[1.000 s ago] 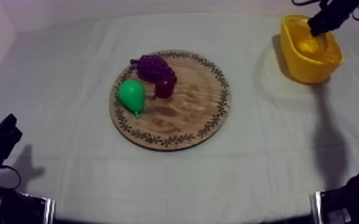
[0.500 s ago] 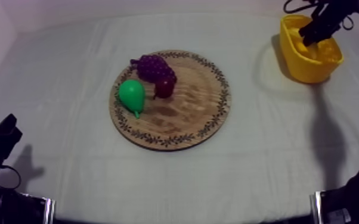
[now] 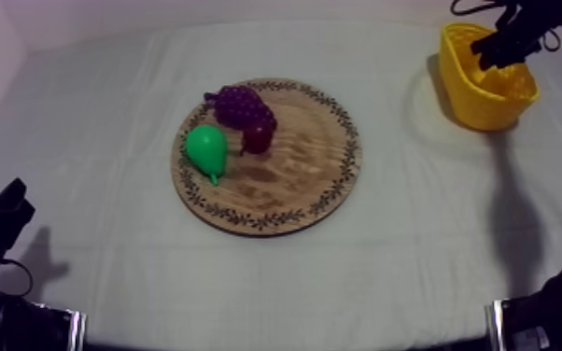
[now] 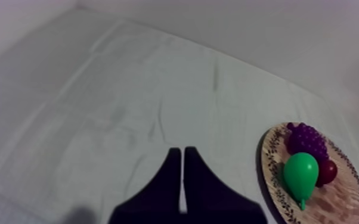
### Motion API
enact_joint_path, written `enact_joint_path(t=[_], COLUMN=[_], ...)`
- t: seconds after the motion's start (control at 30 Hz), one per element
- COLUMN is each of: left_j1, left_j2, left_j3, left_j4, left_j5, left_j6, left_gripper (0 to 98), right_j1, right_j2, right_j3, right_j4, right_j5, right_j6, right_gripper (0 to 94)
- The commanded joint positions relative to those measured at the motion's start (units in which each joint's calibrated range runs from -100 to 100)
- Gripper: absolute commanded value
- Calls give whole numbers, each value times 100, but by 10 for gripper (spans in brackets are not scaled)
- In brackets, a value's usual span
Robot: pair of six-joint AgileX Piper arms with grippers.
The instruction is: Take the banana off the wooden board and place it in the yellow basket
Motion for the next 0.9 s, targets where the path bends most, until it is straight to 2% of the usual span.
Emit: enact_joint_path(t=[0.0,0.13,0.23,0.57,0.87], left_j1=[-3,-3,-3,-3,-3], left_j2=[-3,-3,-3,-3,-3], left_j3=[3,3,3,3,3], left_j4=[-1,-1,-1,-1,-1], left_j5=[2,2,2,2,2], left_j6=[-1,-1,-1,-1,-1], left_gripper=[1,1,1,1,1], right_j1=[23,94,175,512,381], right_j2=[-213,-780,-1310,-3255,-5208], right_j3=[109,467,802,2379,4965], right_j4=[-51,-134,-229,-537,-587], right_j5=[-63,-195,-236,-441,-2023], right_j6=[7,-17,-36,-82,-101], right_gripper=[251,86,35,8,6])
